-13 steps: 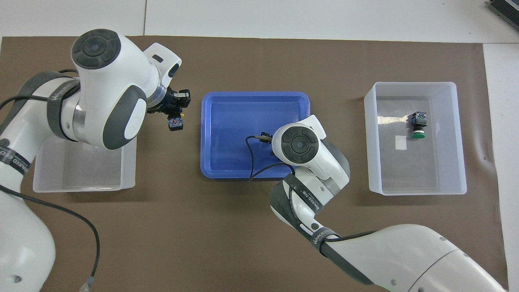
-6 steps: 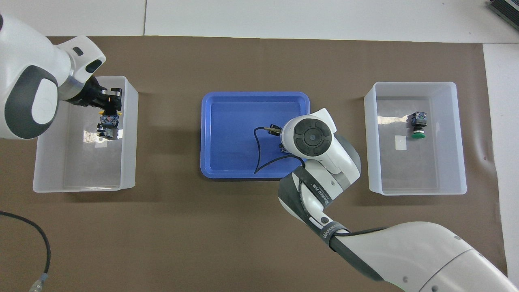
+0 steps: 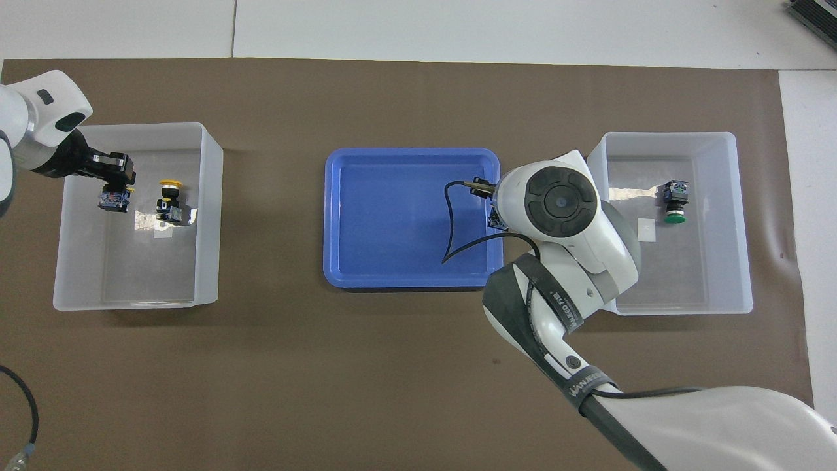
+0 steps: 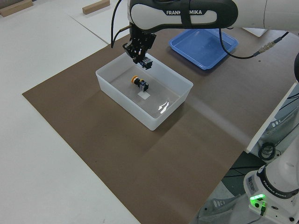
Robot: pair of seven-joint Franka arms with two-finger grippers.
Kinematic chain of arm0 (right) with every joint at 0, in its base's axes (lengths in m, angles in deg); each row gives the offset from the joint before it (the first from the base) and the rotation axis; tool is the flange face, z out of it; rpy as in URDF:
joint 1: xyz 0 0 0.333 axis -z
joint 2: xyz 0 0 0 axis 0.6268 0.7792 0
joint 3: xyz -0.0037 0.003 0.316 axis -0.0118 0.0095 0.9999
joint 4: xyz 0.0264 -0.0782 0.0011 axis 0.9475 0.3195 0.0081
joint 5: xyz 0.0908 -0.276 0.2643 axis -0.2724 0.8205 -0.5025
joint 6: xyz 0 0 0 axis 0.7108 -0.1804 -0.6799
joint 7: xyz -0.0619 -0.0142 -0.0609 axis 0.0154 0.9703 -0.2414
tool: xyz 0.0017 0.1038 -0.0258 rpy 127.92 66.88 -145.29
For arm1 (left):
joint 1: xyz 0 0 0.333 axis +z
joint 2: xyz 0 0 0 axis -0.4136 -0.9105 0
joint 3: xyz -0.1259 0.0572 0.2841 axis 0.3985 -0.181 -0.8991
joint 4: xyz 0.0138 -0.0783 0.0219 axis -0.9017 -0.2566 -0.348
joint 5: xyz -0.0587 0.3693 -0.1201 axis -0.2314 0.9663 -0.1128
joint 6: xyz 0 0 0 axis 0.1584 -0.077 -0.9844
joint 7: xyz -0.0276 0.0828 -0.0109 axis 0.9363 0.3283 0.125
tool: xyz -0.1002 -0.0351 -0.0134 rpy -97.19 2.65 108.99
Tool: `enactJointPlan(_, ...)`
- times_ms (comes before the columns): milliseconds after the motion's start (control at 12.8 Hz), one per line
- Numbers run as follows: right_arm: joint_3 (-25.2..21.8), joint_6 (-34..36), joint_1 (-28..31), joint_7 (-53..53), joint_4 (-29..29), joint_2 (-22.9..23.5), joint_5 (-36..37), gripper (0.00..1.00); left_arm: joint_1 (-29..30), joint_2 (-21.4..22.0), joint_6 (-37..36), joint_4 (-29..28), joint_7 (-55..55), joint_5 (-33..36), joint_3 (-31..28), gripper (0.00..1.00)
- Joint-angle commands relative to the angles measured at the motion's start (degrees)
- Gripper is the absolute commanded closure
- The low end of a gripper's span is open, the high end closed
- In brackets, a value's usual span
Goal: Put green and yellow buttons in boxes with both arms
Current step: 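Carry the yellow button to its box while the right gripper carries green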
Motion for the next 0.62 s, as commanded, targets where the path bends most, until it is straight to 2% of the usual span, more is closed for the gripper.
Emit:
enactJointPlan(0, 0.6, 4.2, 3.3, -7.9, 1.6, -4.2, 1.0, 1.00, 1.9, 2.3, 8.7, -8.3, -1.7, -0.7, 0.0, 1.00)
enactJointPlan(234, 0.6, 8.3, 7.8, -19.6, 1.6, -6.4, 0.8, 1.00, 3.2, 1.6, 13.0, -11.6, -2.1, -0.3, 0.0, 1.00)
enactJointPlan(545, 0.6, 8.0, 15.4, -34.6, 1.8, -6.4, -5.2, 1.00, 3.7, -1.0, 20.0, -13.8, -2.9, -0.3, 0.0, 1.00)
